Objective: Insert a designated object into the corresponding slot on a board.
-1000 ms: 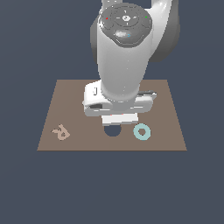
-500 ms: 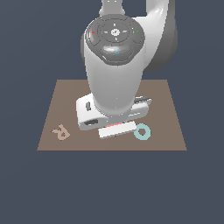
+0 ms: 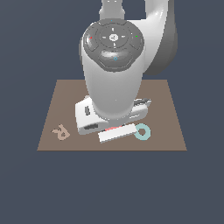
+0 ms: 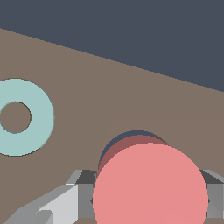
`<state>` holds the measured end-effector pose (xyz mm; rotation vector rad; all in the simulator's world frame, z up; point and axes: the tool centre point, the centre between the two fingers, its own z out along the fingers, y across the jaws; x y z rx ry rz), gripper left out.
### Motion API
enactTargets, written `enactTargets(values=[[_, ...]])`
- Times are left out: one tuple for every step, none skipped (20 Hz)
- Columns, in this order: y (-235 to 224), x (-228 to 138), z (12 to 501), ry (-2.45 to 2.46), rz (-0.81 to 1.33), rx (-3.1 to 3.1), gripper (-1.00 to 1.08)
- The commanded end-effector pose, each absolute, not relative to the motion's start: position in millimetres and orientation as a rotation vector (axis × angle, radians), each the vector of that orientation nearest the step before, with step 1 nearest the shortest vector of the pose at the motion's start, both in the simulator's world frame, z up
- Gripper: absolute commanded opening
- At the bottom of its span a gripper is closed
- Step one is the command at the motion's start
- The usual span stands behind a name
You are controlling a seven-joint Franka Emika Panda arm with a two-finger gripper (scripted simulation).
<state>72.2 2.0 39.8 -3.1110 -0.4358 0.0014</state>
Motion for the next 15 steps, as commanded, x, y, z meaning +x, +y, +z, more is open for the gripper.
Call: enactTargets(values=[[2.1, 72.5, 36.9, -0.438, 0.001, -3.111, -1.0], [2.2, 72.8, 34.3, -0.439, 0.001, -3.111, -1.0], [2.3, 73.0, 32.3, -0.441, 0.001, -3.111, -1.0], [2.4, 73.1, 31.1, -0.441, 0.001, -3.111, -1.0], [2.3, 73.2, 30.7, -0.441, 0.001, -3.111, -1.0], [2.3, 73.2, 30.7, -0.441, 0.001, -3.111, 1.0], [2.3, 73.2, 30.7, -0.441, 0.001, -3.111, 1.0], [2.3, 73.2, 30.7, -0.441, 0.001, -3.111, 1.0], [2.3, 73.2, 30.7, -0.441, 0.001, -3.111, 1.0], [2.3, 73.2, 30.7, -0.441, 0.001, -3.111, 1.0], [2.3, 73.2, 30.7, -0.441, 0.001, -3.111, 1.0], [2.3, 73.2, 30.7, -0.441, 0.001, -3.111, 1.0], [2.3, 73.2, 30.7, -0.441, 0.001, -3.111, 1.0], [2.3, 73.2, 30.7, -0.441, 0.001, -3.111, 1.0], [2.3, 73.2, 30.7, -0.441, 0.001, -3.111, 1.0]])
